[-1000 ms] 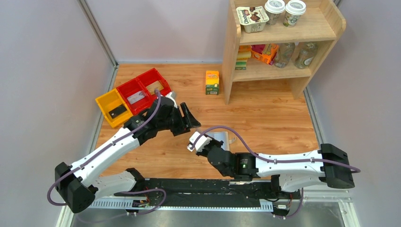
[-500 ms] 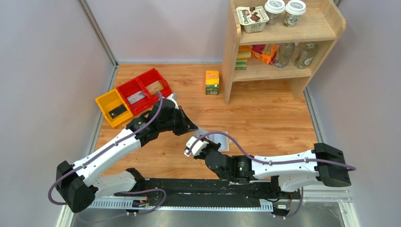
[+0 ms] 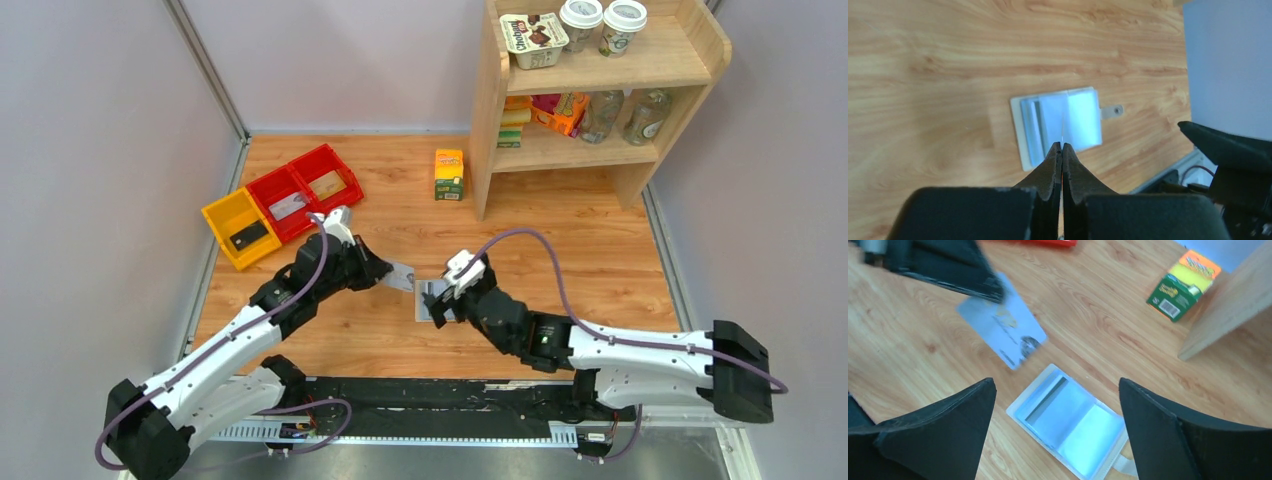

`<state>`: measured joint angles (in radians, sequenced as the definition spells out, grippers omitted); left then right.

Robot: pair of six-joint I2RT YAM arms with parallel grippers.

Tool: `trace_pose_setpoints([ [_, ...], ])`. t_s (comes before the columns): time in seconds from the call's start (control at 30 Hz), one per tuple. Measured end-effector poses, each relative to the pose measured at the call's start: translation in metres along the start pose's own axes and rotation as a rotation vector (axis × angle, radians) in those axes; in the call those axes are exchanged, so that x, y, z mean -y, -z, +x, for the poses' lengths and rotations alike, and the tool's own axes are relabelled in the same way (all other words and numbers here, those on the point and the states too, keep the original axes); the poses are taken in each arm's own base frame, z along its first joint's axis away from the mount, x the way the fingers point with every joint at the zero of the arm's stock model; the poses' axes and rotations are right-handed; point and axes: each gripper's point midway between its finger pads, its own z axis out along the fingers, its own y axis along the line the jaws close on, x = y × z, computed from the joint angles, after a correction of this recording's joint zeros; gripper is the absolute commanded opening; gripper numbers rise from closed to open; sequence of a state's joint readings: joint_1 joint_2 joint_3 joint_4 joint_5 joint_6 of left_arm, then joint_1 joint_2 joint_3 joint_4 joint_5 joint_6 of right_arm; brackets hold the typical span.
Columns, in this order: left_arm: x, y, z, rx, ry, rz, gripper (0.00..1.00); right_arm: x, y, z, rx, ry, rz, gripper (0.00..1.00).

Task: Take the credit cards out of the card holder
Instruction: Place the credit card in the storage box.

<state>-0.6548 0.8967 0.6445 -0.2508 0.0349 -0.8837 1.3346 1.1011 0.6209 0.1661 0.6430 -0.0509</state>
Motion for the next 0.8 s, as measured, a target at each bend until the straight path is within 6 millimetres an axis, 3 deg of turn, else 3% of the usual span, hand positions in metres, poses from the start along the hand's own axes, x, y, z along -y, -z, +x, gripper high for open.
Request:
trace_pose_setpoints([
  [0.17, -0.021, 0.007, -0.031, 0.145, -0.066, -0.022, 0.00, 0.046, -0.007, 0.016, -0.002, -0.260, 0.028, 1.00],
  [0.3, -0.039, 0.019, -0.067, 0.285, -0.085, -0.084, 0.00, 0.071, -0.009, 0.048, -0.041, -0.415, 0.046, 1.00],
  [0.47, -0.087, 0.037, -0.117, 0.447, -0.081, -0.268, 0.00, 0.066, -0.006, 0.072, -0.083, -0.482, 0.003, 1.00],
  [0.63, -0.150, 0.056, -0.172, 0.562, 0.014, -0.472, 0.00, 0.060, -0.004, 0.073, -0.072, -0.510, -0.030, 1.00],
  [0.8, -0.191, 0.052, -0.213, 0.573, 0.060, -0.588, 0.00, 0.063, -0.001, 0.066, -0.040, -0.519, -0.026, 1.00],
])
